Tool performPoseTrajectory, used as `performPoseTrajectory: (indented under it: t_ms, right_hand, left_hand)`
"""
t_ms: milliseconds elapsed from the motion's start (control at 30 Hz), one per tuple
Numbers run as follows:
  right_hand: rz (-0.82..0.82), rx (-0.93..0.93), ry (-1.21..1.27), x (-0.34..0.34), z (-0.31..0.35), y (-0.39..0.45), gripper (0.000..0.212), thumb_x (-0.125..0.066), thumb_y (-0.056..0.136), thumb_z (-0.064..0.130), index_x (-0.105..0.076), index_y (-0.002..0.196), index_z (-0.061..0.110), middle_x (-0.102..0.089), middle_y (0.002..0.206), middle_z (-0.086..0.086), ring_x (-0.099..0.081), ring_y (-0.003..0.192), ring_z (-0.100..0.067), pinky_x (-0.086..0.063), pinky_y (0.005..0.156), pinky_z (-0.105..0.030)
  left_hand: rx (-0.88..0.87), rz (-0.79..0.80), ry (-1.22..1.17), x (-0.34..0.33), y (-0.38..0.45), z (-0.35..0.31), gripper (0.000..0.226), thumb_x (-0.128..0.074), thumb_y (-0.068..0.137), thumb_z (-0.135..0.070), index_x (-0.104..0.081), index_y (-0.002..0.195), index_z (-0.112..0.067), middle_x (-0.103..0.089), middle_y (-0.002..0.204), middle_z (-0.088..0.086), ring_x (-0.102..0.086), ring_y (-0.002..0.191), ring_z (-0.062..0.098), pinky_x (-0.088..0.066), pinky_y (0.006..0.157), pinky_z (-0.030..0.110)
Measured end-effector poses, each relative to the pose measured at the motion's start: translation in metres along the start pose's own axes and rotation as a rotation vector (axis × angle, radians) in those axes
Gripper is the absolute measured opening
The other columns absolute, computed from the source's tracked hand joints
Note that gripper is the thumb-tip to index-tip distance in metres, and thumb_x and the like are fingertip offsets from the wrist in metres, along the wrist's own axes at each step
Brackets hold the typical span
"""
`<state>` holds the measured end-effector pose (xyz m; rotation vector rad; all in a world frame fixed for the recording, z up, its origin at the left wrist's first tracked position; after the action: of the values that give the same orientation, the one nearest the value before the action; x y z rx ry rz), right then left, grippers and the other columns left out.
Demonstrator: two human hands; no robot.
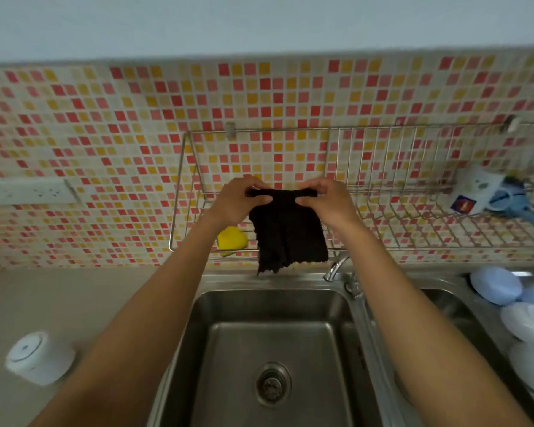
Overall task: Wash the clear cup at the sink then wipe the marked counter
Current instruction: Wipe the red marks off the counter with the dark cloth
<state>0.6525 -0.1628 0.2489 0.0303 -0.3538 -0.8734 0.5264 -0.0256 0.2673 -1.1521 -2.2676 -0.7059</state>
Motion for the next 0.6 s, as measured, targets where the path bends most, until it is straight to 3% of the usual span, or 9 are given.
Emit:
performPoseTrajectory:
  t_ms: [167, 267, 333, 433, 533, 600]
  right_hand:
    - [0.047, -0.062, -0.175, -0.021, -0.03, 0.032, 0.025, -0.078, 0.076, 0.008, -0.069, 0.099, 0.013, -0.064, 0.115, -0.003, -0.058, 0.111, -0.017, -0.041, 0.084, -0.02]
    - [0.048, -0.087, -0.304, -0.031, -0.042, 0.037, 0.027, -0.076, 0.079, 0.01, -0.066, 0.104, 0.013, -0.061, 0.121, -0.004, -0.056, 0.108, -0.015, -0.039, 0.073, -0.014]
    - [0.046, -0.064, -0.399, -0.033, -0.041, 0.034, 0.031, -0.073, 0.081, 0.01, -0.064, 0.111, 0.013, -0.056, 0.125, -0.006, -0.054, 0.112, -0.019, -0.039, 0.078, -0.018]
    - [0.057, 0.099, -0.574, -0.037, -0.023, 0.019, 0.042, -0.071, 0.084, 0.014, -0.058, 0.123, 0.016, -0.048, 0.134, -0.005, -0.047, 0.122, -0.022, -0.037, 0.095, -0.025]
    - [0.221, 0.149, -0.545, -0.054, -0.021, -0.001, 0.047, -0.074, 0.082, 0.024, -0.058, 0.127, 0.021, -0.051, 0.136, -0.001, -0.048, 0.123, -0.019, -0.035, 0.093, -0.024]
    - [0.346, 0.086, -0.59, -0.067, -0.032, -0.01, 0.053, -0.073, 0.082, 0.03, -0.056, 0.131, 0.021, -0.051, 0.139, -0.001, -0.049, 0.123, -0.019, -0.037, 0.092, -0.024]
  left_hand:
    - [0.082, 0.063, 0.114, -0.02, 0.027, 0.036, 0.026, -0.069, 0.087, -0.02, -0.068, 0.109, -0.006, -0.065, 0.106, 0.005, -0.06, 0.104, 0.023, -0.043, 0.084, 0.029]
    - [0.105, 0.053, 0.177, -0.026, 0.031, 0.045, 0.027, -0.071, 0.086, -0.019, -0.066, 0.11, -0.007, -0.064, 0.114, 0.008, -0.059, 0.104, 0.021, -0.039, 0.079, 0.021]
    - [0.098, 0.016, 0.238, -0.026, 0.031, 0.044, 0.027, -0.071, 0.085, -0.019, -0.064, 0.11, -0.009, -0.062, 0.115, 0.01, -0.057, 0.107, 0.024, -0.038, 0.081, 0.021]
    - [0.129, -0.052, 0.473, -0.014, 0.015, 0.04, 0.038, -0.068, 0.086, -0.036, -0.06, 0.119, -0.019, -0.051, 0.128, 0.01, -0.043, 0.124, 0.029, -0.038, 0.099, 0.037]
    - [0.309, -0.094, 0.73, 0.0, -0.013, 0.052, 0.067, -0.057, 0.083, -0.063, -0.049, 0.131, -0.017, -0.036, 0.141, 0.017, -0.033, 0.132, 0.036, -0.038, 0.102, 0.047]
    - [0.467, -0.019, 0.782, -0.002, -0.03, 0.068, 0.091, -0.048, 0.077, -0.078, -0.037, 0.141, -0.015, -0.025, 0.15, 0.023, -0.03, 0.137, 0.04, -0.038, 0.103, 0.049]
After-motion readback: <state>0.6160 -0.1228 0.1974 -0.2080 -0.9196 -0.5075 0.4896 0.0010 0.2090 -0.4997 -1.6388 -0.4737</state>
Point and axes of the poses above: each hand's wrist, its own y-axis towards the middle knuckle, its own x-axis out of the back of the hand, z = x × y, the point moved 9 cm from there along y, towards the middle knuckle
